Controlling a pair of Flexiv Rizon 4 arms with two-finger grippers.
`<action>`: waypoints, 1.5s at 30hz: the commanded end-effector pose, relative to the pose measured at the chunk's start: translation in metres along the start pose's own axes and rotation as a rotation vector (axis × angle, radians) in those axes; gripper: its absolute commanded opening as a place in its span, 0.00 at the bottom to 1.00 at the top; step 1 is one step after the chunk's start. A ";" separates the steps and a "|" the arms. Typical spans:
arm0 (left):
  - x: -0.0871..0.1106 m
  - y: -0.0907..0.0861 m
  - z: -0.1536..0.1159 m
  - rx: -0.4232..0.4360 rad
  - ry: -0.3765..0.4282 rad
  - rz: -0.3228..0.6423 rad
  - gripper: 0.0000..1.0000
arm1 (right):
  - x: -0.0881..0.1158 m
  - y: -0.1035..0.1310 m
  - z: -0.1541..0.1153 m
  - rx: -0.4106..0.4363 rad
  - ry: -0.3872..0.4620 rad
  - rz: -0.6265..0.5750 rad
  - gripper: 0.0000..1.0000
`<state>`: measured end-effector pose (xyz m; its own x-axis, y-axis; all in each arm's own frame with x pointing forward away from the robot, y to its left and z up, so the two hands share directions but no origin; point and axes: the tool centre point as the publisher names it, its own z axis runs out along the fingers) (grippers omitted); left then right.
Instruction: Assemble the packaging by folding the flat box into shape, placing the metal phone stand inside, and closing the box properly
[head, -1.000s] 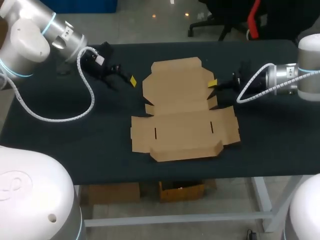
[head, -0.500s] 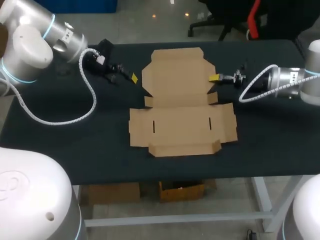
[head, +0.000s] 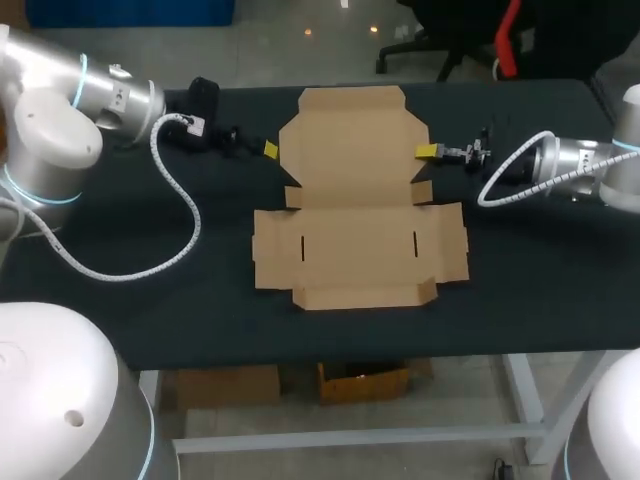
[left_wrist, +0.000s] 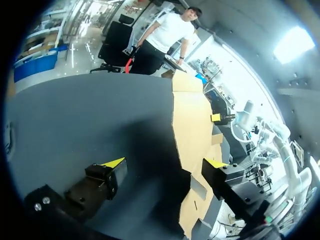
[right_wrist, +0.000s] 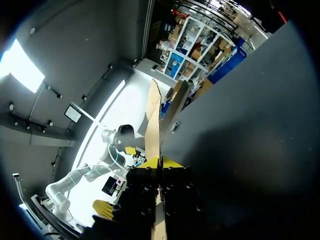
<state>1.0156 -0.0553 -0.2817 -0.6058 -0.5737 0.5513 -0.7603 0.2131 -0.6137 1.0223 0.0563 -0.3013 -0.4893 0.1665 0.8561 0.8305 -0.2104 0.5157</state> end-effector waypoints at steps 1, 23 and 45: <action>0.005 -0.005 0.007 0.061 0.030 0.030 1.00 | -0.001 0.004 0.003 -0.001 0.037 -0.012 0.00; 0.027 -0.027 0.024 0.136 0.176 0.159 0.41 | 0.012 0.014 0.022 -0.042 0.121 -0.084 0.00; 0.048 -0.039 0.039 0.161 0.309 0.213 0.40 | 0.021 0.023 0.037 -0.047 0.198 -0.133 0.00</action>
<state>1.0216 -0.1210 -0.2520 -0.8047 -0.2705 0.5286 -0.5788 0.1592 -0.7997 1.0360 0.0901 -0.2703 -0.6326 0.0391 0.7735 0.7440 -0.2469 0.6209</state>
